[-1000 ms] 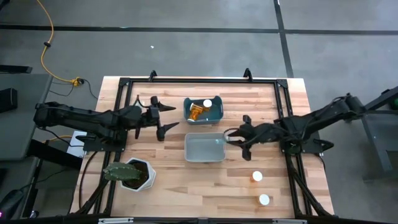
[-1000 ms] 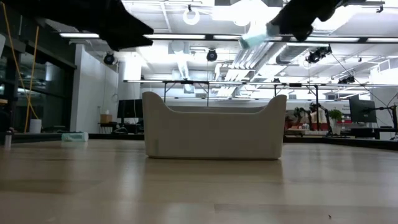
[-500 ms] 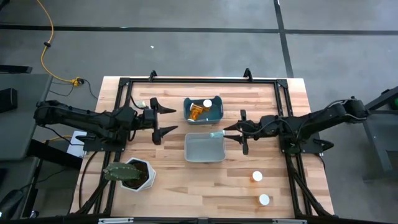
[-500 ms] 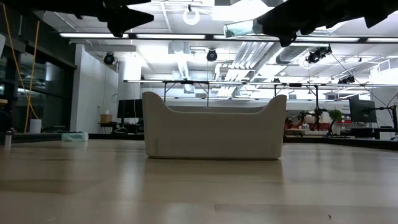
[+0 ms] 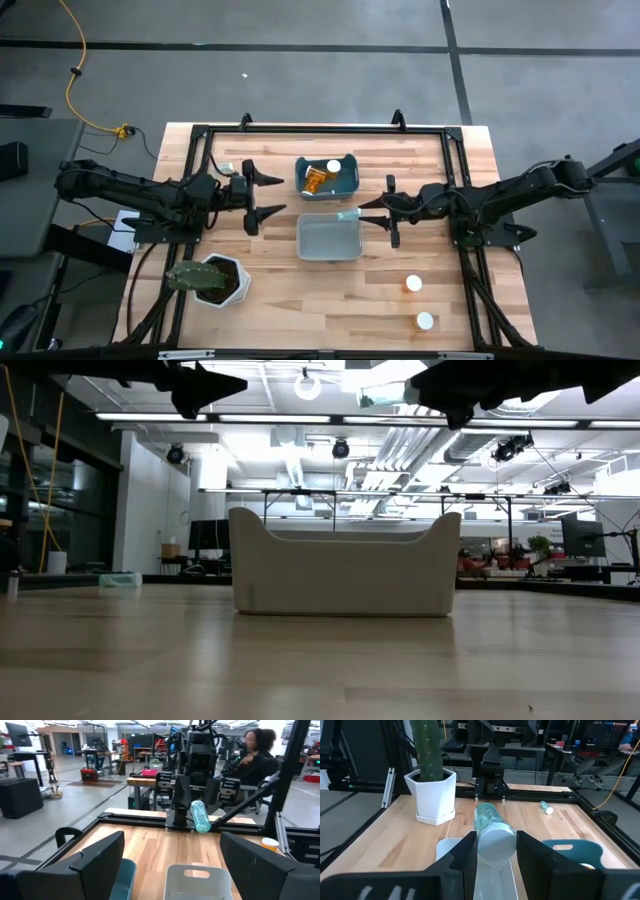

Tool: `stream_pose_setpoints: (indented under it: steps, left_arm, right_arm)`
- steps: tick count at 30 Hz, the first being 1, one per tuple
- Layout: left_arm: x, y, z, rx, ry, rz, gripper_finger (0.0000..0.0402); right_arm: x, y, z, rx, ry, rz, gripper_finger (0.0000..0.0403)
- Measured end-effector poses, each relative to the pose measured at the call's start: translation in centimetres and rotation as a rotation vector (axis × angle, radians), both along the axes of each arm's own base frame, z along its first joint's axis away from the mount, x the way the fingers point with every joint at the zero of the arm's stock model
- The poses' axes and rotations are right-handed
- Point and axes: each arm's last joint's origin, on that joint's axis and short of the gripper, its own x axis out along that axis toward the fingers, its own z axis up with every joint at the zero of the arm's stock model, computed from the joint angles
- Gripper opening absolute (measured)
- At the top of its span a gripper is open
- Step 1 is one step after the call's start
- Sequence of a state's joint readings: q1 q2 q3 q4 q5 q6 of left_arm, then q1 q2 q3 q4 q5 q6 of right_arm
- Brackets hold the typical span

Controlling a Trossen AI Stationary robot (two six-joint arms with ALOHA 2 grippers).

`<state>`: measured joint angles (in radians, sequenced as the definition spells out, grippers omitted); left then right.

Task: Pick and place medicine bottles into bin by pill shape (circle, oval)
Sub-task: Put the green tablet bottle into the gray bin

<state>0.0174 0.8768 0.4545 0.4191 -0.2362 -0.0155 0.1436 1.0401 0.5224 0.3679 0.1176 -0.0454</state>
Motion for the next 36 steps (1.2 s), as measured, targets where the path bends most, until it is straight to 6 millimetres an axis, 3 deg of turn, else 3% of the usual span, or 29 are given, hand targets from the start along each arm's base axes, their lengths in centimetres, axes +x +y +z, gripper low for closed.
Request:
stream_pose_setpoints:
  steps: [36]
  left_arm:
    - [-0.03,0.09,-0.03,-0.008,0.001,0.036,0.0319]
  right_arm:
    - [0.02,0.04,0.15,-0.008,-0.016,0.015,0.0105]
